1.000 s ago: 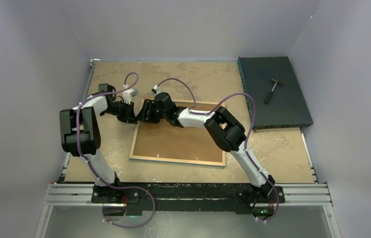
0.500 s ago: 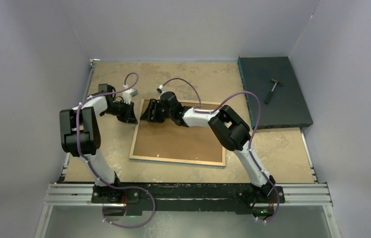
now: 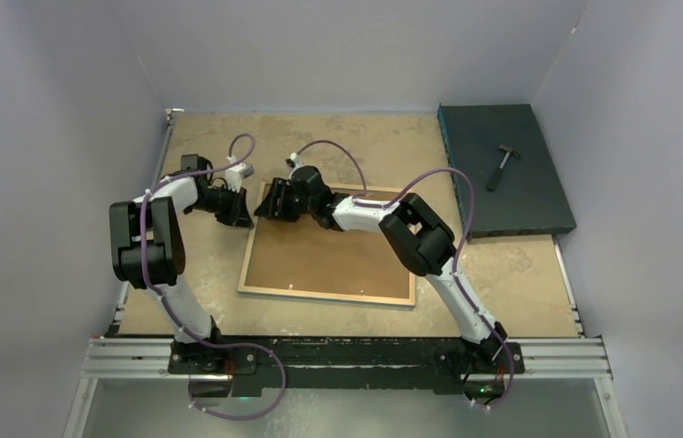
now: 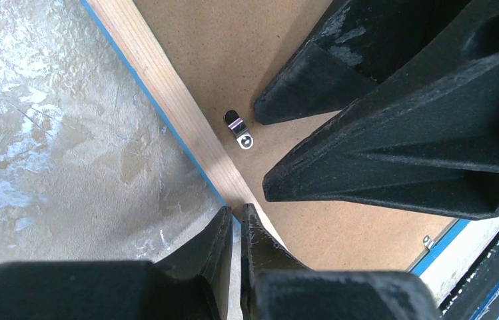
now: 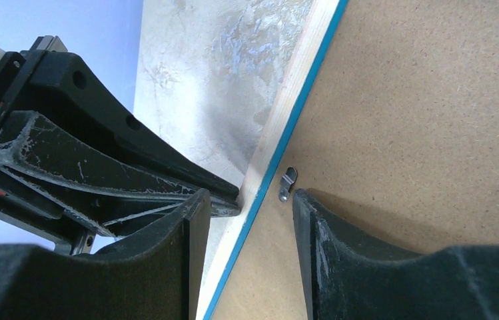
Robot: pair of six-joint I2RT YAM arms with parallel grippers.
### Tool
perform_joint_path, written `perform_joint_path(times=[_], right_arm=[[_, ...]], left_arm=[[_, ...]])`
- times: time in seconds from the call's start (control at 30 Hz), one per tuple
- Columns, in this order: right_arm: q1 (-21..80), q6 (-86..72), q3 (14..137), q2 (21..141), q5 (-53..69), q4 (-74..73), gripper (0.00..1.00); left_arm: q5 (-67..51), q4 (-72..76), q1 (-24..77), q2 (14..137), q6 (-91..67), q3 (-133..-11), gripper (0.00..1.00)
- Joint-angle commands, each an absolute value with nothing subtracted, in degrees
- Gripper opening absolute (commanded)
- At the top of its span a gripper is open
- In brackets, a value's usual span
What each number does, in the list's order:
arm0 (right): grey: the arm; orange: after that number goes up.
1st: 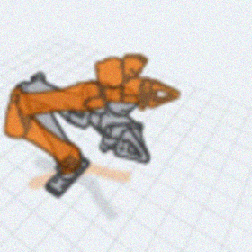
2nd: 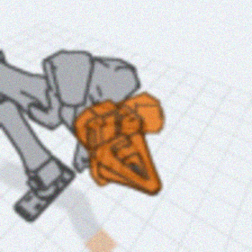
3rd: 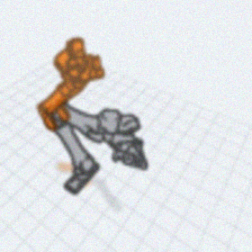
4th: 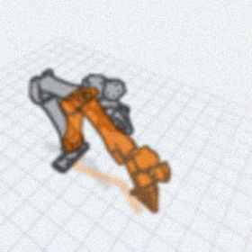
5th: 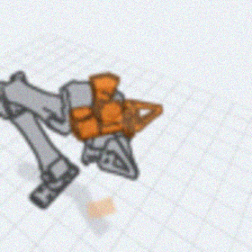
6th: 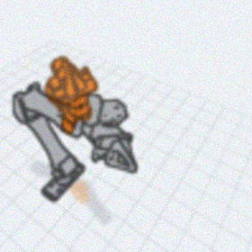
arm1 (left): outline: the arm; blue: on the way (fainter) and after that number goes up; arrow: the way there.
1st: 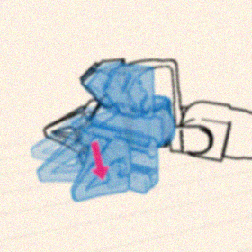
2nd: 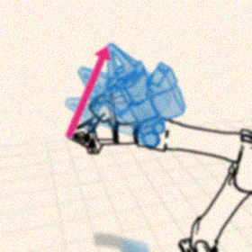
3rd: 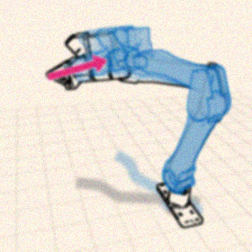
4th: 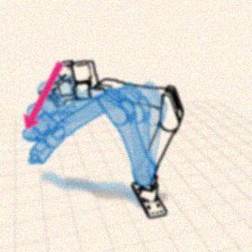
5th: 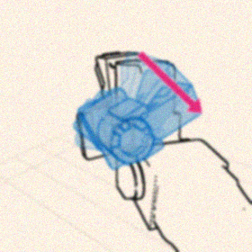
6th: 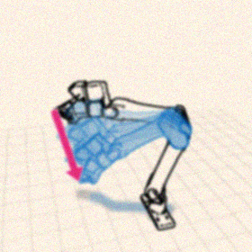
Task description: Put the photo into the frame
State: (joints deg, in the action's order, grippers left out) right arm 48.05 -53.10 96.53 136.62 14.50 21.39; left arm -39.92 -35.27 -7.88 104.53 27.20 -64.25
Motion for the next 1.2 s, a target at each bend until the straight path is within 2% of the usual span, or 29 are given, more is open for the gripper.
perform_joint_path(times=[0.0,0.5,1.17], right_arm=[[48.52,-52.91,99.08,138.18,14.77,20.83,0.52],[48.47,-52.99,100.77,140.53,18.12,21.82,0.49],[48.44,-47.30,106.48,144.21,29.18,20.40,0.46]], left_arm=[[-38.92,-36.95,-7.01,106.58,29.66,-61.92,0.02],[-39.03,-37.15,-6.98,106.37,30.00,-62.03,0.01],[-39.29,-37.50,-6.97,106.26,30.05,-62.25,0.00]])
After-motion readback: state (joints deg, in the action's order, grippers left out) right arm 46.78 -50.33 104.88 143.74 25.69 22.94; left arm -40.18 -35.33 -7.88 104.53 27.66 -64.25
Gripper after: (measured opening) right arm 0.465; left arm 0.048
